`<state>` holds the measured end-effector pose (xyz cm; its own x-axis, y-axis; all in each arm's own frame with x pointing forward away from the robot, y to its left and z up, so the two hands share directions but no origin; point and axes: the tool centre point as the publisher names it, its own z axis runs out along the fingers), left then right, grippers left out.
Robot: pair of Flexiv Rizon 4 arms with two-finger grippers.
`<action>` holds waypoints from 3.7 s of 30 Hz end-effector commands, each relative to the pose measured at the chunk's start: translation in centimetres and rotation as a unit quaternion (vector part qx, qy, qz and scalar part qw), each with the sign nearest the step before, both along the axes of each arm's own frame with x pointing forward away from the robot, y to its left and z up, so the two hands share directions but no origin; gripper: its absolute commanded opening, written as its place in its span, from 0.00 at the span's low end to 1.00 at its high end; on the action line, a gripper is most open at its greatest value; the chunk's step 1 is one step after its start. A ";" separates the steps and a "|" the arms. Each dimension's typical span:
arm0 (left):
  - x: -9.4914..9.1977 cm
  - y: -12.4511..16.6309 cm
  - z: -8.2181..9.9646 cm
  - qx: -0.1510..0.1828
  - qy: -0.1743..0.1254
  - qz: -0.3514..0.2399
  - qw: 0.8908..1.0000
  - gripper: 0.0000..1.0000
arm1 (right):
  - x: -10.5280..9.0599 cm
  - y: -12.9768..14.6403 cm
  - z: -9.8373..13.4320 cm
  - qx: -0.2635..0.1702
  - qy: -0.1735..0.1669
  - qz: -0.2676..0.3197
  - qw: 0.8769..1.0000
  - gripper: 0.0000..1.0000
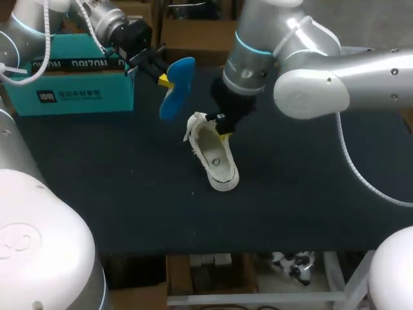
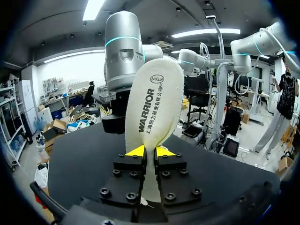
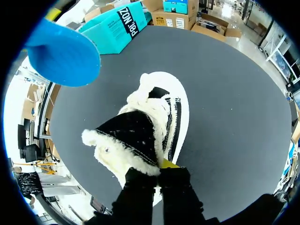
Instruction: Open the shoe tongue, take the insole out of the shoe, put the insole back into the shoe, and pack the shoe into the shoebox
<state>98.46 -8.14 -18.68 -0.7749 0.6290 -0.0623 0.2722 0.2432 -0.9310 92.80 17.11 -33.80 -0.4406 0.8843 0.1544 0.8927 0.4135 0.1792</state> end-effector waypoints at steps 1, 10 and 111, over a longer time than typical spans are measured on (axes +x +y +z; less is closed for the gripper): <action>1.0 0.6 -0.3 0.015 0.028 -0.084 0.996 0.00 | -0.2 -0.6 0.0 0.015 -0.023 -0.012 1.000 0.00; 1.0 0.8 -0.7 0.008 0.029 -0.088 0.996 0.00 | -0.7 -1.1 0.3 0.020 -0.031 -0.023 0.999 1.00; -12.9 -7.9 1.4 -0.132 0.019 -0.218 0.967 0.00 | -7.2 -6.6 7.2 0.255 0.423 -0.357 0.793 1.00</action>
<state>85.46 -16.22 -17.23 -0.4520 0.8599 -0.2372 0.2475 -0.1346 -0.9595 85.20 10.47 -26.63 0.5990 0.5840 0.5479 0.7590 -0.1962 -0.6208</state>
